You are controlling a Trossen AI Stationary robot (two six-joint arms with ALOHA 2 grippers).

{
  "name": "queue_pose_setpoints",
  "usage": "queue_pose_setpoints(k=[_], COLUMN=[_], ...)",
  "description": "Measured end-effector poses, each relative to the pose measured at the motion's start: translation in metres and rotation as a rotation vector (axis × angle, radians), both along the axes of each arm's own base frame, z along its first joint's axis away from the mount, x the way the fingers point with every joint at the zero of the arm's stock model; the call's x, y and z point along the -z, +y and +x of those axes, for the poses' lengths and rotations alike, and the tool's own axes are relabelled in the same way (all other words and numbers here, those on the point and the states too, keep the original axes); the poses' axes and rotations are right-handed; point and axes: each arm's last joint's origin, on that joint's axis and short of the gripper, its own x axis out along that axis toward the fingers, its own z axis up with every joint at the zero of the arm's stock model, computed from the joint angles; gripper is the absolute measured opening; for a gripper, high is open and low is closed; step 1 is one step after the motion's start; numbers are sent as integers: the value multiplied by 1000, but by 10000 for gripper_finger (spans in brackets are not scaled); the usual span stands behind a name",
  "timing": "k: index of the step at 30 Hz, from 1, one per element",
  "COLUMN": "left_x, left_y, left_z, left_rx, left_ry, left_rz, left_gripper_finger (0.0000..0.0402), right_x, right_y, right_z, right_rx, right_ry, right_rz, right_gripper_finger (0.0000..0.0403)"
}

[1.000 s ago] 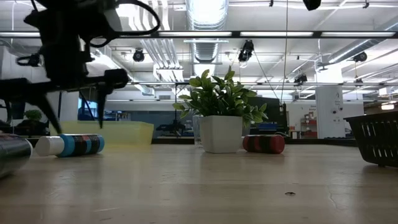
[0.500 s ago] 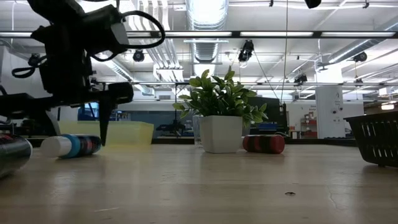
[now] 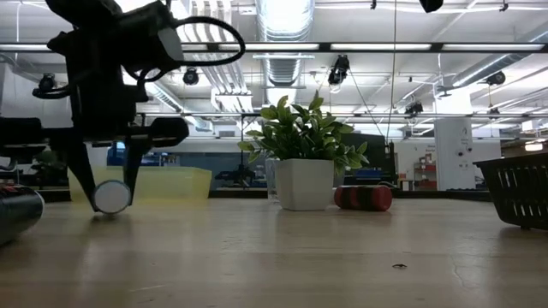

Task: Pick & Place Paint Supplies
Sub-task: Put the blue paint bottle into the black bin

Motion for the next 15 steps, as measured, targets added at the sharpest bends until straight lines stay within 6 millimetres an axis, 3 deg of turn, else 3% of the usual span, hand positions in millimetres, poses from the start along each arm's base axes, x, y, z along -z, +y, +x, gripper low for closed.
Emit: queue_pose_setpoints(k=[4,8,15], left_x=[-5,-25,-103], left_y=[0,-2,-5], left_z=[2,15,53], left_rx=[-73,-122,-199], left_ry=[-7,-88,-406], left_rz=[-15,-43,-65], left_gripper_finger=[125,134,147], right_x=[-1,-9,-28], right_y=[0,2,7], right_z=[0,1,9], right_rx=[-5,-75,-139], right_ry=[-6,-73,-174], right_rz=[-4,-81,-397], right_gripper_finger=[285,285,285])
